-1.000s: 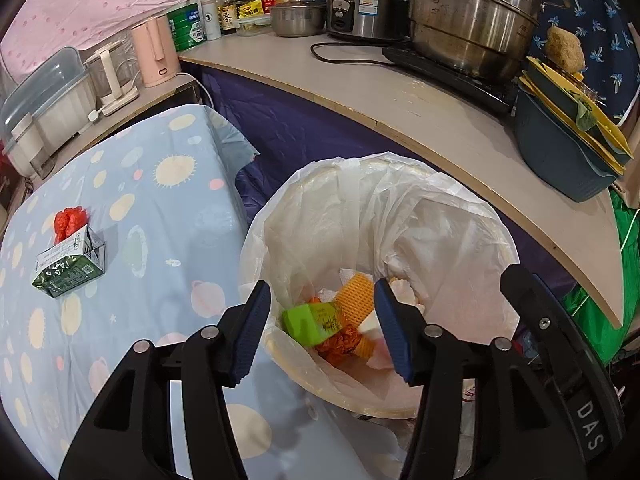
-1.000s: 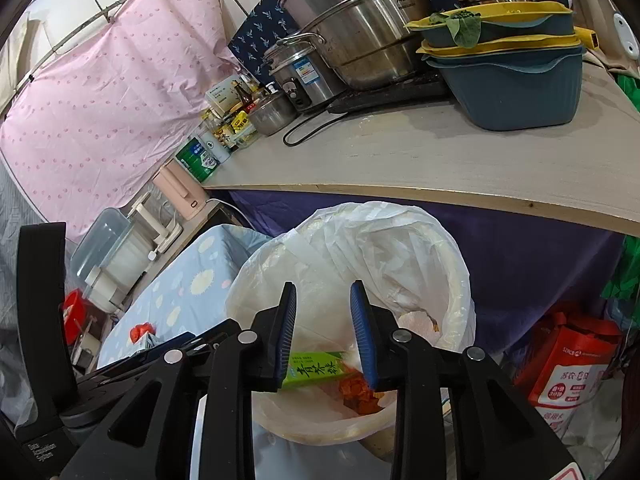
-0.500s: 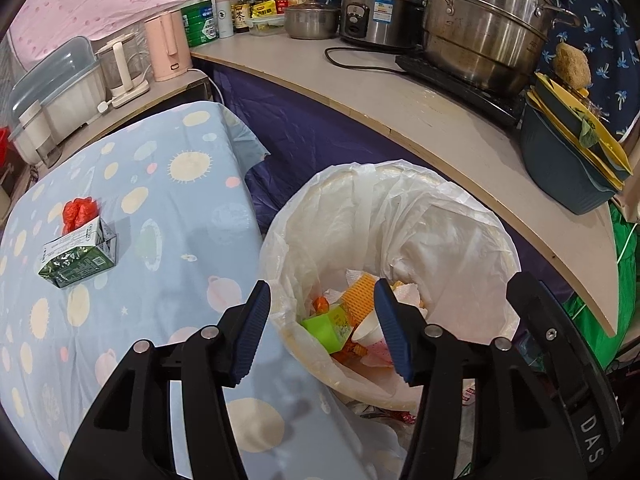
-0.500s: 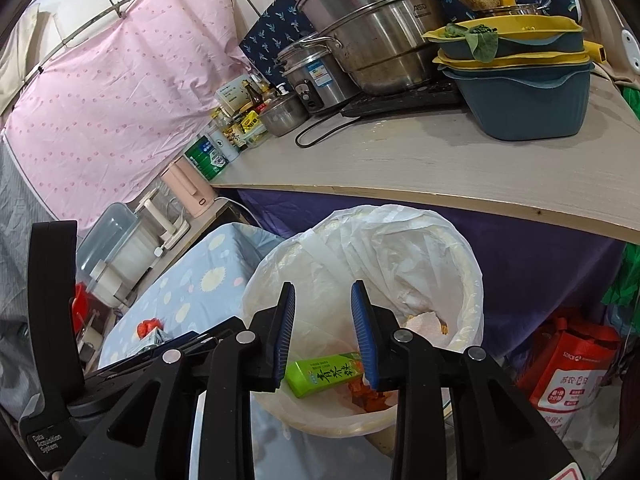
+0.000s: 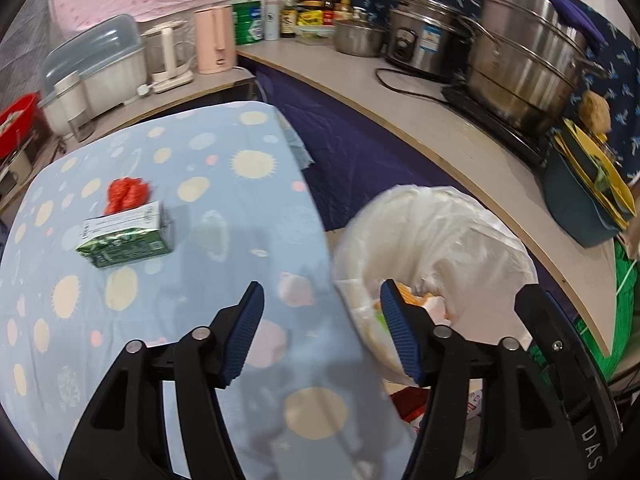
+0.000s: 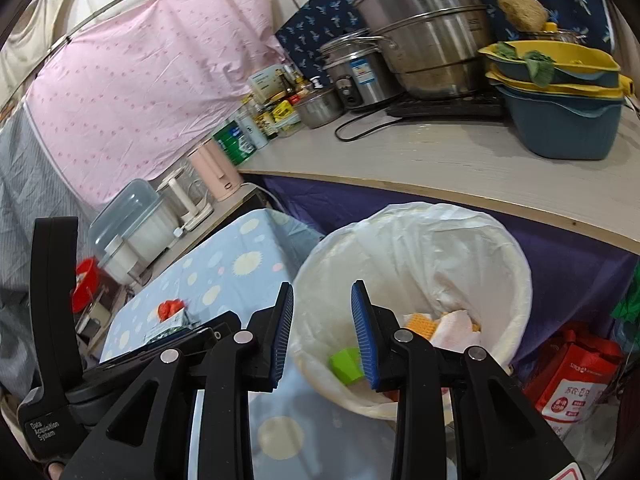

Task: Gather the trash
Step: 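Move both tools back over the red bag and milk carton on the table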

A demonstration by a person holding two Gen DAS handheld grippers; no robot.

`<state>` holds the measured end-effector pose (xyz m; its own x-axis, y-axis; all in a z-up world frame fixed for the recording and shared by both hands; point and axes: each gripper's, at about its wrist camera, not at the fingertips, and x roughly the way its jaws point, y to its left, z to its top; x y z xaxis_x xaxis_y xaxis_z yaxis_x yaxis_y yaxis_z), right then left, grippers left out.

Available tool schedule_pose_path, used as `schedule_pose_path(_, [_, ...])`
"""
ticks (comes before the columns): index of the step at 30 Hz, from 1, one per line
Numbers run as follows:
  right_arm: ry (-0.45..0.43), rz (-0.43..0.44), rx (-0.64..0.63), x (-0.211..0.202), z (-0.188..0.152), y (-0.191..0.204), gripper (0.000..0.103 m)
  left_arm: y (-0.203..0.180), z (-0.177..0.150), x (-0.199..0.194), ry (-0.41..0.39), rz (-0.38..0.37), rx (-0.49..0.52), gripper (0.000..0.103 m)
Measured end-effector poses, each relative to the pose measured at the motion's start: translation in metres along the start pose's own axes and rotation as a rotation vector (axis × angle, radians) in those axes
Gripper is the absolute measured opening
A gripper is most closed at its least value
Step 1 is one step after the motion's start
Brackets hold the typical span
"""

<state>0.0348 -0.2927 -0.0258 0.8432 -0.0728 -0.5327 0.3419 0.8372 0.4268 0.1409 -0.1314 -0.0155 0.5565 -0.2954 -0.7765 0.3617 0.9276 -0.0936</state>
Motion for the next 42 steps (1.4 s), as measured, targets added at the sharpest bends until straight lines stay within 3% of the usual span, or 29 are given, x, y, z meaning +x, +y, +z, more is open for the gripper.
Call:
schedule_pose_path(9, [0.055,0.048,-0.096,0.025,-0.015,0.063,0.038,0.094,-0.002,-0.01,-0.018,0.076,-0.172,0.073])
schedule_pose_path(12, [0.073,0.071,-0.125,0.037,-0.022,0.087,0.045,0.129,-0.004,-0.01,-0.02,0.105,-0.23,0.077])
schedule_pose_path(24, [0.179,0.149,-0.265,0.109,-0.047,0.191,0.048,0.262,-0.02,-0.004,0.0,0.194,-0.419,0.078])
schedule_pose_path(35, [0.278,0.175,-0.363,0.199,-0.064,0.27,0.048,0.334,-0.01,0.013,0.001,0.279,-0.453,0.078])
schedule_pose_path(42, [0.331,0.157,-0.381,0.248,-0.069,0.296,0.048,0.358,-0.003,0.024,-0.006,0.291,-0.459,0.078])
